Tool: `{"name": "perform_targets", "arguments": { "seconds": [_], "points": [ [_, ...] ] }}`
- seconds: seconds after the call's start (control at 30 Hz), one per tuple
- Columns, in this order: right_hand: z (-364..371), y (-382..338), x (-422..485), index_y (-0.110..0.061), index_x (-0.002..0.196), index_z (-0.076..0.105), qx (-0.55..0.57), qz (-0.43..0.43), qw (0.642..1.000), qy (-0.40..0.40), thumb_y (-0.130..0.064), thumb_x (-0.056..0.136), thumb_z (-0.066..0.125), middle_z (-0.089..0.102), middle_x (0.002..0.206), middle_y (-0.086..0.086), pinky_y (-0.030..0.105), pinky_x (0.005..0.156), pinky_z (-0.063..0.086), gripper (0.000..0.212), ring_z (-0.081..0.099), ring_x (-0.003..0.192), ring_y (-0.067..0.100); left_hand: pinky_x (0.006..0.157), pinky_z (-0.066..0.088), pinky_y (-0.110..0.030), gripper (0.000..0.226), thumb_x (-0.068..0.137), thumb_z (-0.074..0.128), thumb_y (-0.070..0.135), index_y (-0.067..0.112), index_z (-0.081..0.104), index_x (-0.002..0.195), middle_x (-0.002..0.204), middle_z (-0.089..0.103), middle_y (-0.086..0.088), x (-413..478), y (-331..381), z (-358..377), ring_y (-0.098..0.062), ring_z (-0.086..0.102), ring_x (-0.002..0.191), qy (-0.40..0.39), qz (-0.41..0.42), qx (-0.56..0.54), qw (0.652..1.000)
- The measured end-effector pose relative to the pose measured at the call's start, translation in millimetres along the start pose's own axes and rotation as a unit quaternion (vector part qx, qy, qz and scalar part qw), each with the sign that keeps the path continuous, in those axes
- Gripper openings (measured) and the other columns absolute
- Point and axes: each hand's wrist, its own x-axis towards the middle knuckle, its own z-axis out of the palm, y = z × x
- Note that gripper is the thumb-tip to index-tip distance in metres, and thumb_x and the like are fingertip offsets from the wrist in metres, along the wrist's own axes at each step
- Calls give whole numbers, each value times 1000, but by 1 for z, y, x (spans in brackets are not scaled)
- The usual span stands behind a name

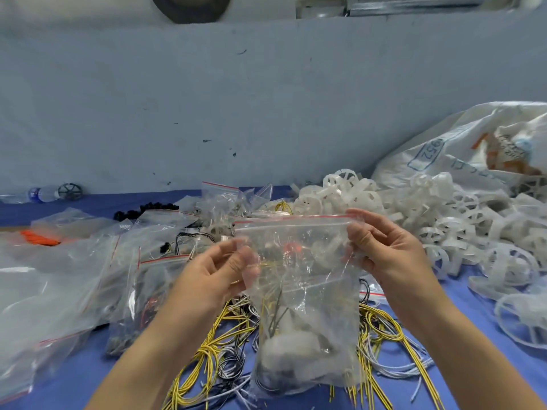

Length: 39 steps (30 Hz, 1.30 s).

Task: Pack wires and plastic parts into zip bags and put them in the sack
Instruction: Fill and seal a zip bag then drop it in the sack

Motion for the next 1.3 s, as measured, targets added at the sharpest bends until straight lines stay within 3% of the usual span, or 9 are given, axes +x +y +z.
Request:
{"name": "perform_targets", "arguments": {
  "seconds": [0.17,0.27,0.33,0.4,0.5,0.6,0.7,0.97,1.3],
  "points": [
    [-6,1,8,-27,113,69,-45,-17,999,-11,-25,79,71,65,80,1,30,69,56,34,62,69,15,75,59,-28,29,77,68,46,22,75,93,91,74,-6,2,0,7,-18,70,83,39,52,47,997],
    [-1,-10,10,-35,119,62,-196,-85,977,10,-44,80,69,67,96,-8,24,79,52,41,66,84,8,77,60,-29,24,84,65,41,21,74,92,85,73,-6,-2,5,10,-18,70,79,41,89,69,993],
    [8,-21,9,-38,123,57,-371,-196,908,18,-53,87,61,62,106,-14,12,81,45,40,60,97,0,77,59,-26,21,86,63,40,22,74,91,84,73,-6,-6,8,13,-18,69,79,38,106,93,989],
    [26,-32,4,-35,124,58,-486,-298,822,-1,-54,94,55,57,110,-16,19,88,43,35,56,104,3,77,57,-24,21,87,63,40,22,73,91,83,72,-6,-9,11,13,-18,69,79,32,129,120,984],
    [50,-37,-7,-36,126,58,-545,-308,776,-76,-58,94,47,55,118,-17,29,92,41,40,53,108,8,73,55,-19,17,86,63,41,28,72,93,81,72,-2,-13,14,14,-12,68,76,28,175,166,970],
    [57,-35,-11,-36,126,57,-563,-246,776,-141,-58,91,46,56,120,-18,26,92,37,43,49,109,5,69,51,-15,12,90,64,39,33,71,97,85,72,7,-17,13,14,-10,67,79,52,254,254,932],
    [59,-33,-11,-35,110,64,-551,-244,778,-177,-48,93,49,63,104,-20,29,91,41,26,55,98,5,69,47,-10,12,92,63,37,34,69,102,91,70,13,-20,14,15,-10,66,83,70,309,325,891],
    [65,-27,-16,-30,102,68,-531,-274,789,-144,-41,94,56,64,95,-14,40,83,46,18,60,91,13,70,53,-21,15,91,61,43,36,69,102,92,71,11,-23,16,15,-14,67,83,55,309,293,903],
    [65,-27,-17,-28,101,68,-526,-278,793,-129,-43,95,55,66,94,-15,42,82,47,21,61,90,13,67,51,-15,12,90,62,41,35,69,97,86,70,14,-23,16,16,-10,67,79,68,308,289,904]
  ]
}}
